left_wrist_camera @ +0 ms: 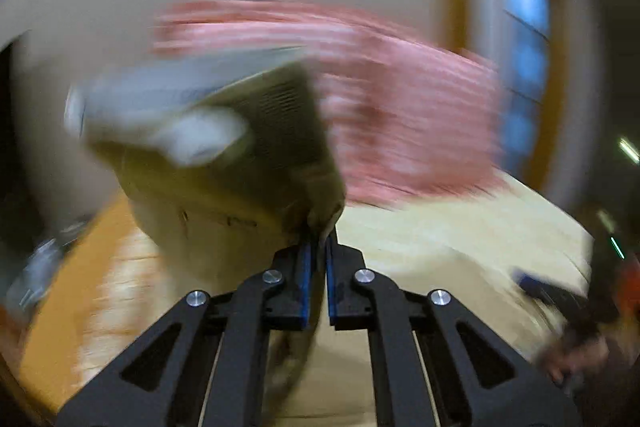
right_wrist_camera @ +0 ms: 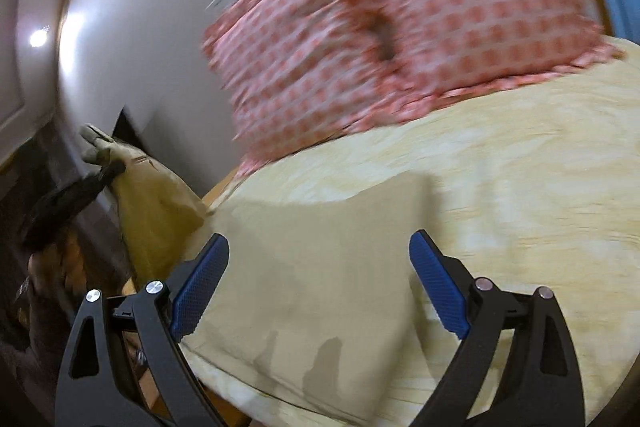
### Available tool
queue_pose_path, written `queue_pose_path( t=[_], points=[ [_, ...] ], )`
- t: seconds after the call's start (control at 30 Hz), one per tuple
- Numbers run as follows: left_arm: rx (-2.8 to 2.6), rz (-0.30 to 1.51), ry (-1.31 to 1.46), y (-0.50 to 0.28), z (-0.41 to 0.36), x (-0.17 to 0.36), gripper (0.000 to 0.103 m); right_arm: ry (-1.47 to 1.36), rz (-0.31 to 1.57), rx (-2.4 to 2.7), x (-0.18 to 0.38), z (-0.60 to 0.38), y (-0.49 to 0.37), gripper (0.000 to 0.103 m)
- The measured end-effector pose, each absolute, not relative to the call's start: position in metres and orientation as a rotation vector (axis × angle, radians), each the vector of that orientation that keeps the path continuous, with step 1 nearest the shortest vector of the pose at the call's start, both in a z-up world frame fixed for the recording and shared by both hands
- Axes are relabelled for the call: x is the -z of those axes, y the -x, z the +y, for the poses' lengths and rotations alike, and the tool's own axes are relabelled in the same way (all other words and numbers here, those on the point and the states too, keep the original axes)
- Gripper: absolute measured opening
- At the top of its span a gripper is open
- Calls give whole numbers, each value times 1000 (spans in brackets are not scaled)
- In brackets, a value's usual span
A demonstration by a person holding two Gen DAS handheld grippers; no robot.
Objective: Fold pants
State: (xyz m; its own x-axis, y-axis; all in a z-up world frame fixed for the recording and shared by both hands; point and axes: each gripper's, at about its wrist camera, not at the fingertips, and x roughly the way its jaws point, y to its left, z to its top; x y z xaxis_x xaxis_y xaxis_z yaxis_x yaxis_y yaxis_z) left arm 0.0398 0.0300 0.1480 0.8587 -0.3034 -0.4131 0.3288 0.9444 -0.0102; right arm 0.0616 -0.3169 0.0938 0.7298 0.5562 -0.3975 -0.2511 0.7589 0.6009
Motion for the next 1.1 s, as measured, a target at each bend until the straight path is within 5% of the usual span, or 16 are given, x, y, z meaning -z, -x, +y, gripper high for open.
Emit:
queue_pose_path(
  t=[0.2,0.33,0.37,0.47,0.5,0.8,1.03,1.1],
  points=[
    [632,660,-305,-20,-73,-50,6,-714,617,-412,-81,-363,-64,94],
    [659,669,-302,-7,-62,-46,17,-751,691,-471,-72,-355,-81,94],
    [651,627,-243,-6,-42,-61,25,-748,712,-489,-70,-349,-88,94],
    [552,543,-75,-15,13,-96,76,-692,775,-504,-66,-329,-103,89],
    [485,531,1,-27,41,-104,79,-661,805,-492,-64,-322,-109,87],
    [376,911,379,-137,160,-47,78,-548,946,-452,-48,-297,-145,59],
    [474,980,333,-142,134,-27,87,-546,951,-474,-45,-298,-149,56],
    [473,980,348,-148,131,-29,81,-526,987,-499,-42,-295,-153,22]
  ],
)
